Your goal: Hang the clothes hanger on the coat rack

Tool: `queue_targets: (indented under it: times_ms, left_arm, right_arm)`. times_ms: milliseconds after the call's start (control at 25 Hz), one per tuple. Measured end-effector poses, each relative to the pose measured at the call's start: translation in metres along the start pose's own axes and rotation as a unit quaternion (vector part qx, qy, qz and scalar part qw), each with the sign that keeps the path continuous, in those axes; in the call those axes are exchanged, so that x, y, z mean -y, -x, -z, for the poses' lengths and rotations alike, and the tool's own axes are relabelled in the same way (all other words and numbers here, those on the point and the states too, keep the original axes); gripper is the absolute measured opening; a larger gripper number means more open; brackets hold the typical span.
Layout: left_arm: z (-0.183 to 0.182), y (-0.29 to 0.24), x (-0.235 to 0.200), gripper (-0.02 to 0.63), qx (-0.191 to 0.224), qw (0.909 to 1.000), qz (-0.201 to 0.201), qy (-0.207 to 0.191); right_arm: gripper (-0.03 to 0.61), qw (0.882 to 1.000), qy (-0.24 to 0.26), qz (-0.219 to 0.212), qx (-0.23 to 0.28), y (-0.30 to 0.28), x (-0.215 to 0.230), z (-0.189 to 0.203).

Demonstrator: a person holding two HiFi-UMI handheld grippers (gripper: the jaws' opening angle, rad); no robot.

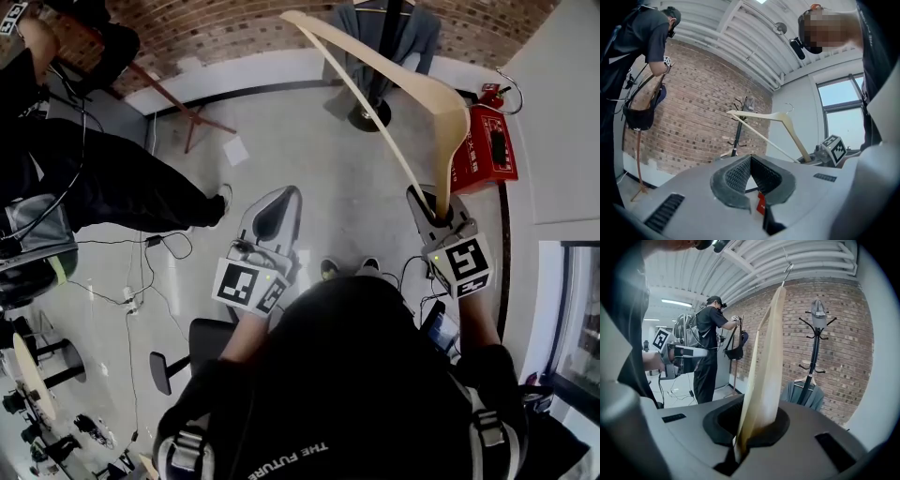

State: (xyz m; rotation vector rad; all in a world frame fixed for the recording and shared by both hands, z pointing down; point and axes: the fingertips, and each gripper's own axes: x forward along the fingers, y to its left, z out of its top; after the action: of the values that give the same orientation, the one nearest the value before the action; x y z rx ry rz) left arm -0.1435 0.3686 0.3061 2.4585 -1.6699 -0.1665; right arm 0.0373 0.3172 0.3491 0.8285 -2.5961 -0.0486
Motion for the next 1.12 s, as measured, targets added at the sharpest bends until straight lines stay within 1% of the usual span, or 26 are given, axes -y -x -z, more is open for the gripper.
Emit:
queue_targets:
  times_ms: [200, 360, 520, 640, 760, 1120]
  left_arm:
    - [-0.003, -0.002, -0.009, 0.014, 0.004, 1.0000, 0.005, 0.002]
    - [0.002, 0.002, -0.012, 0.014, -0.002, 0.9998, 0.016, 0.009]
    - [-0.004, 0.005, -0.025, 0.014, 0.015, 0.9998, 0.012, -0.001]
    - [-0.002, 0.008, -0.019, 0.014, 0.013, 0.9998, 0.017, 0.005]
    - [0.001, 0.009, -0.015, 0.014, 0.011, 0.9997, 0.022, 0.009]
    - [0.000, 0.007, -0.003, 0.014, 0.014, 0.9994, 0.031, 0.007]
  right_arm:
    - [0.017, 1.000, -0.001, 0.005, -0.001, -0.008, 0.000, -0.004]
    - [0.017, 1.000, -0.004, 0.011, -0.018, -0.007, -0.009, 0.005]
    - [0.017, 1.000, 0.006, 0.007, -0.006, -0.024, -0.010, -0.001]
    - [0.017, 1.000, 0.004, 0.012, -0.012, -0.016, -0.013, 0.001]
    - [0.017, 1.000, 0.013, 0.014, -0.016, -0.011, -0.014, 0.003]
    - [0.017, 1.000, 0.019, 0.019, -0.012, 0.002, -0.014, 0.002]
